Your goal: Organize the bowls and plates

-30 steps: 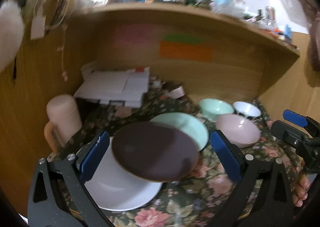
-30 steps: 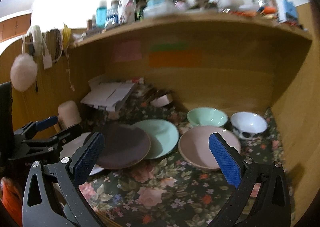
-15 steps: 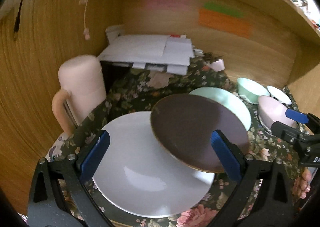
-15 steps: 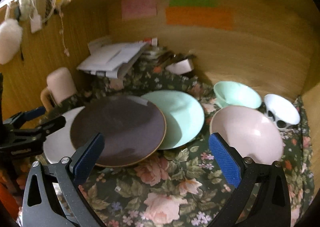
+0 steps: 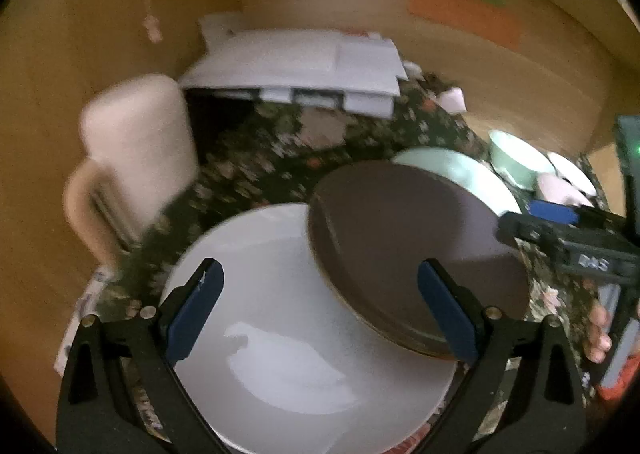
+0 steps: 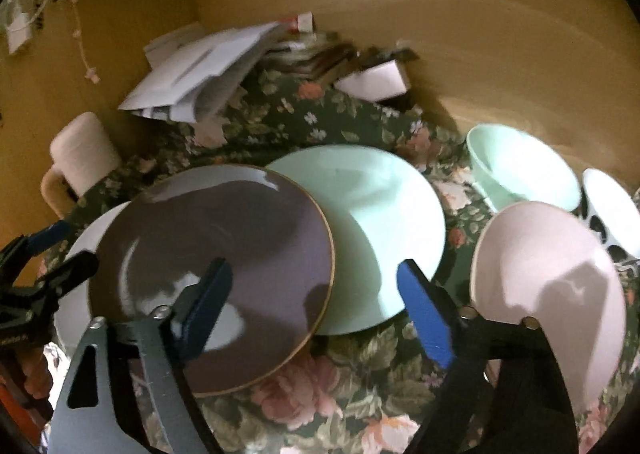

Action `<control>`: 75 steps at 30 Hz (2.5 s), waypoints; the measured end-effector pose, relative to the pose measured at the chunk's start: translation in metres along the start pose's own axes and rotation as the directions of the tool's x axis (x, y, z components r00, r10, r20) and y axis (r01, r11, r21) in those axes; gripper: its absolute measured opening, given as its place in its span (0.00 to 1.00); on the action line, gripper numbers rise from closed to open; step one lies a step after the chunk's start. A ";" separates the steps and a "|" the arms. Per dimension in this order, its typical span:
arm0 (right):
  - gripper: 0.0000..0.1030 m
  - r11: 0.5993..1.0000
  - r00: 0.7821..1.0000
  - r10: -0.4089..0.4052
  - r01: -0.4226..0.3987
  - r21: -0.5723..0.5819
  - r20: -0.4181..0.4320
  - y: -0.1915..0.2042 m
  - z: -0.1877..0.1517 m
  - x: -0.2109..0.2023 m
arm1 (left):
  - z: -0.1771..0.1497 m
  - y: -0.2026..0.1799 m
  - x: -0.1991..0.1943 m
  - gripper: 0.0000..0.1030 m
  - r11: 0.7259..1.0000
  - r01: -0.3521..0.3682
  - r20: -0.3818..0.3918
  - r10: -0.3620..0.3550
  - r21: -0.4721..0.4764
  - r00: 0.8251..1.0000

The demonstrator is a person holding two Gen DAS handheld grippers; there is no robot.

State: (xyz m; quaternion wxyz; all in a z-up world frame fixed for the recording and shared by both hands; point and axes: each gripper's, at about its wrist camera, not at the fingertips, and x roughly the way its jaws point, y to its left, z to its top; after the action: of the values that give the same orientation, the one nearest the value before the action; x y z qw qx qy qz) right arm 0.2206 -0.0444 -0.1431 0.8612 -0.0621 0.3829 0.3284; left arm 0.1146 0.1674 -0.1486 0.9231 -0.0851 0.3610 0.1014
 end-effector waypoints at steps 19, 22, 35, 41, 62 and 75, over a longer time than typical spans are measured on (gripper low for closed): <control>0.36 0.999 0.995 0.028 -0.031 -0.035 -0.092 0.005 0.008 0.036 | -0.001 0.006 0.025 0.40 0.990 0.105 -0.115 -0.116 -0.098 0.987; 0.33 0.998 0.994 0.031 -0.036 -0.045 -0.109 0.008 0.009 0.040 | 0.000 0.004 0.025 0.35 0.989 0.117 -0.114 -0.127 -0.095 0.985; 0.32 0.996 0.988 0.078 -0.082 -0.022 -0.133 0.006 0.008 0.038 | 0.005 0.003 0.023 0.30 0.992 0.101 -0.113 -0.109 -0.072 0.988; 0.32 0.991 0.984 0.124 -0.129 -0.036 -0.126 0.016 0.005 0.029 | 0.003 0.025 0.021 0.30 0.988 0.095 -0.119 -0.109 -0.123 0.987; 0.30 0.990 0.985 0.142 -0.143 -0.006 -0.100 0.015 0.005 0.024 | 0.000 0.022 0.014 0.30 0.990 0.087 -0.133 -0.101 -0.107 0.986; 0.30 0.992 0.992 0.123 -0.122 0.028 -0.031 0.001 -0.010 -0.017 | 0.002 -0.005 -0.009 0.30 0.991 0.121 -0.083 -0.125 -0.057 0.989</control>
State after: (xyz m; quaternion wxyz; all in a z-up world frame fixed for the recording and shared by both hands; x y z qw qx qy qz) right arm 0.2050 -0.0557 -0.1383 0.8339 -0.0326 0.4042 0.3744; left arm 0.1107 0.1616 -0.1405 0.9086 -0.1354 0.3919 0.0499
